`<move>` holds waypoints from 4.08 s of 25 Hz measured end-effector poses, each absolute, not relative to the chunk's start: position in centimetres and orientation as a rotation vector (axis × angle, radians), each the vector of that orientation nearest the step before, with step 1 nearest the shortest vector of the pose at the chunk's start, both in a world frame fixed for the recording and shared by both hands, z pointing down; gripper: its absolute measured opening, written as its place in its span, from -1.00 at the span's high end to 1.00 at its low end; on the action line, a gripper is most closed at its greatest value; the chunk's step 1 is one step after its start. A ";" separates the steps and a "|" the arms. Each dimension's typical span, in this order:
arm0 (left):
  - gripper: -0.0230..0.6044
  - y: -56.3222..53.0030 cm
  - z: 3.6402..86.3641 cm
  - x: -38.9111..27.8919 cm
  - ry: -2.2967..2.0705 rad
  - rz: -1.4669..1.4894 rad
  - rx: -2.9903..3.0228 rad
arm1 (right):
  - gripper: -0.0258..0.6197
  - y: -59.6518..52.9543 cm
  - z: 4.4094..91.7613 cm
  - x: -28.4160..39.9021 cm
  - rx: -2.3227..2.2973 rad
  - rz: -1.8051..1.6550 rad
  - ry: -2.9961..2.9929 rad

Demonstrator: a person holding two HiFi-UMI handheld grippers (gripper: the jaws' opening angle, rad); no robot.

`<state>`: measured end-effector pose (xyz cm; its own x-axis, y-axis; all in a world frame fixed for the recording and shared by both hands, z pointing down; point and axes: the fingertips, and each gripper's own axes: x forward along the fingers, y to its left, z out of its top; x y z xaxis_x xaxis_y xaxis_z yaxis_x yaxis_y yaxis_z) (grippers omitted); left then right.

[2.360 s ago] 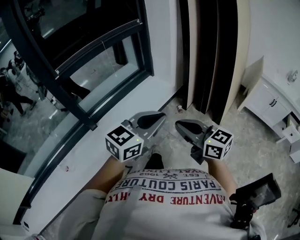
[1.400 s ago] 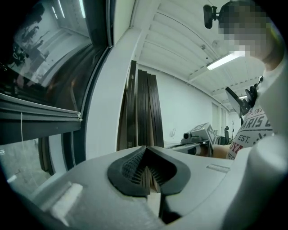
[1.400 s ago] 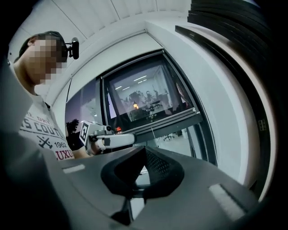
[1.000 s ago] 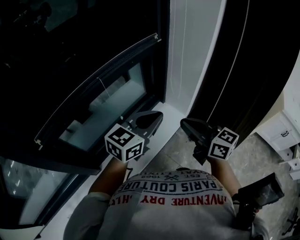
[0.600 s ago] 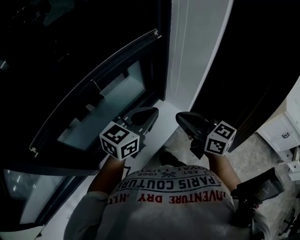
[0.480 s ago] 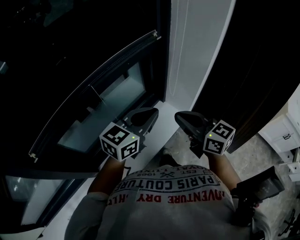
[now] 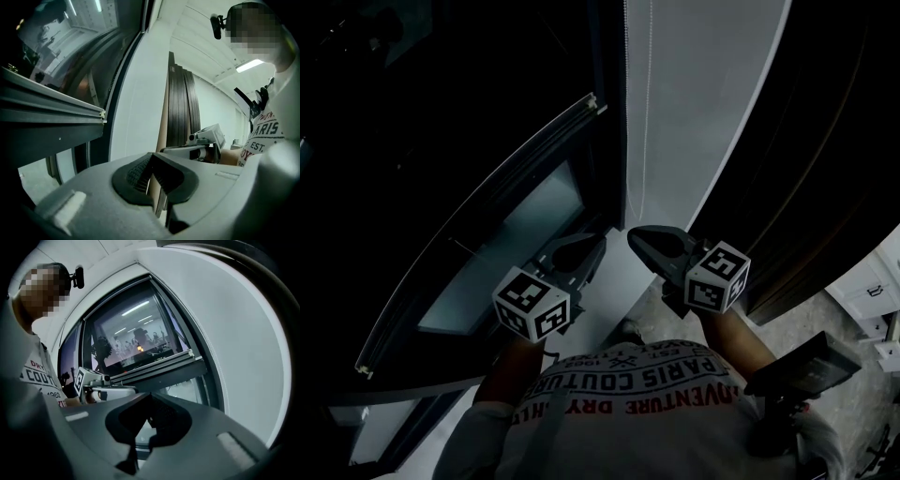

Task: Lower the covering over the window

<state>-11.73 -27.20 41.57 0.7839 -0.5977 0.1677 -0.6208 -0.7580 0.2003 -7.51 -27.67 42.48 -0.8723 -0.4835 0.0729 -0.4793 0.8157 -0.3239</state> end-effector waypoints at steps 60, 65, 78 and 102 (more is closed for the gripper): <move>0.92 -32.6 41.9 -15.9 -0.929 0.180 2.749 | 0.90 -50.0 38.2 -7.4 -1.521 -0.028 2.708; 0.92 -31.6 41.1 -16.1 -0.931 0.119 2.749 | 0.88 -45.5 37.7 -8.1 -1.370 -0.035 2.781; 0.76 -29.5 35.8 -12.9 -0.810 -0.054 2.840 | 0.88 -34.1 37.7 -7.7 -0.975 -0.179 2.978; 0.78 -30.0 30.2 -1.0 -0.820 0.004 2.920 | 0.89 -27.8 37.8 -2.4 -0.523 -0.329 3.065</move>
